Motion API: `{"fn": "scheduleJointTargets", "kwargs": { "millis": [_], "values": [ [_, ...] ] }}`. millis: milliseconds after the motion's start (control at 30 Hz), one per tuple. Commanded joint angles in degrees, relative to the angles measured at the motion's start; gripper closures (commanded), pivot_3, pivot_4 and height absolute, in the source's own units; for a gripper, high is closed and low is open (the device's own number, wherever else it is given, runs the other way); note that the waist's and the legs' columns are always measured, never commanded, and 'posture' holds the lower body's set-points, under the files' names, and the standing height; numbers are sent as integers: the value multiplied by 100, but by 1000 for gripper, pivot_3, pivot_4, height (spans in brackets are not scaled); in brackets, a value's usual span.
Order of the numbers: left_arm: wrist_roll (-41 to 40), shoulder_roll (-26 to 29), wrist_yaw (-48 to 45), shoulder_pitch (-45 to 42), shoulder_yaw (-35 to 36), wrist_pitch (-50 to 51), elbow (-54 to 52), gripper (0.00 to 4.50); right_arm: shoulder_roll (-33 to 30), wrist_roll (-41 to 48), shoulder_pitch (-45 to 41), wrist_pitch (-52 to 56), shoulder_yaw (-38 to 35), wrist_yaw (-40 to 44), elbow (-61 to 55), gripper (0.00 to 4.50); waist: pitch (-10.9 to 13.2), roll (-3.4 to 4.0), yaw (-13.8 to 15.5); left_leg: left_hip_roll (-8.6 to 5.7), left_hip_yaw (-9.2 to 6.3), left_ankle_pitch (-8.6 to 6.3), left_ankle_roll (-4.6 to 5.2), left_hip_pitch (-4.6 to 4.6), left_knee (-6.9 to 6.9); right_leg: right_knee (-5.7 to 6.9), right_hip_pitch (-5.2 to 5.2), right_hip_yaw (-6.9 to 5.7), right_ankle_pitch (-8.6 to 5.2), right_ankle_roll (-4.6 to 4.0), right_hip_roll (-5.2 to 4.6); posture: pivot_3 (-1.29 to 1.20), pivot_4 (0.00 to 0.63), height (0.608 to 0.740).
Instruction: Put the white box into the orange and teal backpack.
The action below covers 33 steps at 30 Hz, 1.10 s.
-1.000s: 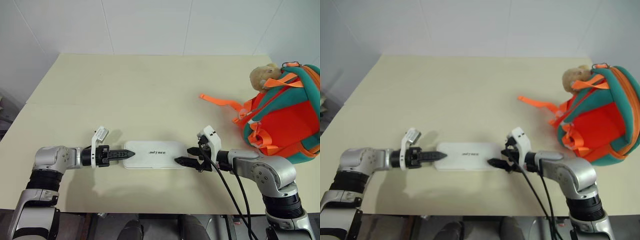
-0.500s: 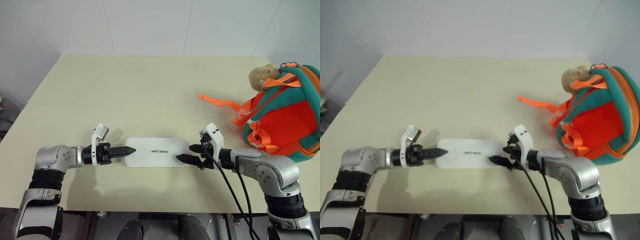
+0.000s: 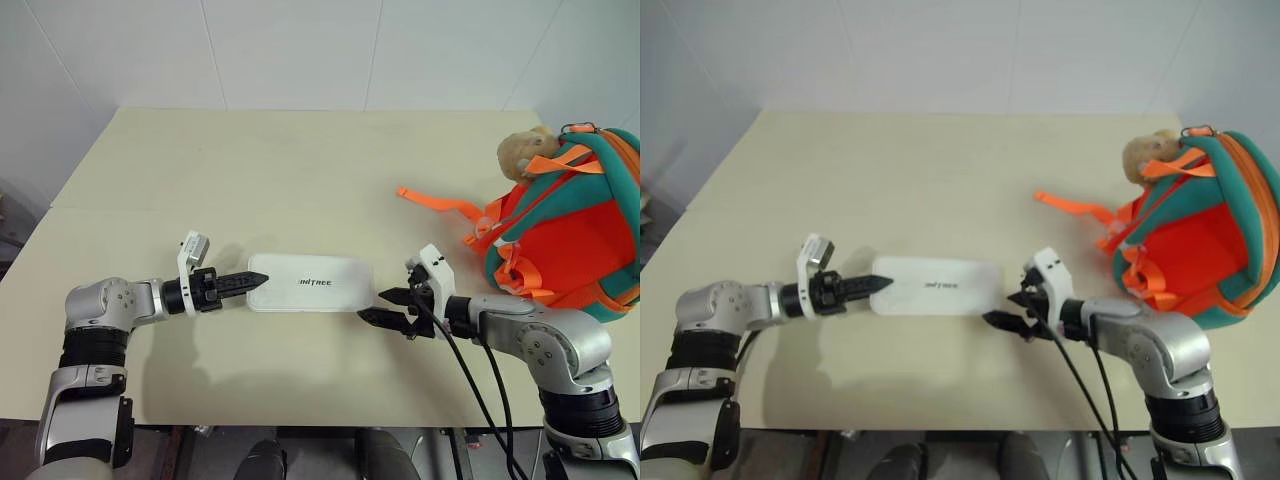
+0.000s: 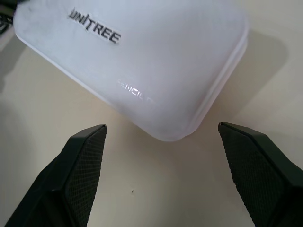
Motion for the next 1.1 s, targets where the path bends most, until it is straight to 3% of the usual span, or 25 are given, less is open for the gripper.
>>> {"fn": "scheduleJointTargets", "kwargs": {
  "millis": [33, 433, 867, 1100],
  "values": [
    [17, 138, 115, -18, 248, -126, 46, 3198, -175, 128, -4, 5, -266, -6, -257, 0, 0, 0, 0, 0, 0, 0, 0, 0, 0, 0, 0, 0, 0, 0, 0, 0, 150, 740],
    [-515, -53, 437, -109, 1034, 456, 3, 3199, -167, -136, 196, -523, -814, -695, -1151, 0, 6, 3, 12, -1, 0, -1, 0, -8, -1, -5, -5, -1, 0, 1, -1, 0, 150, 740],
    [-834, -133, 11, -926, 1311, 804, 947, 3199, 87, -1245, 1991, -1913, -1254, -1788, -2855, 0, 7, 2, 138, -3, 2, -2, -2, -16, 0, -8, -12, -3, -1, 3, 0, 0, 150, 740],
    [-718, -77, -350, -1258, 1117, 693, 1373, 3199, 161, -1594, 2665, -2507, -1886, -1874, -2842, 0, 7, 2, 136, -4, 4, -2, -2, -15, 2, -7, -8, -2, -1, 4, 1, 0, 150, 740]
  ]
}}
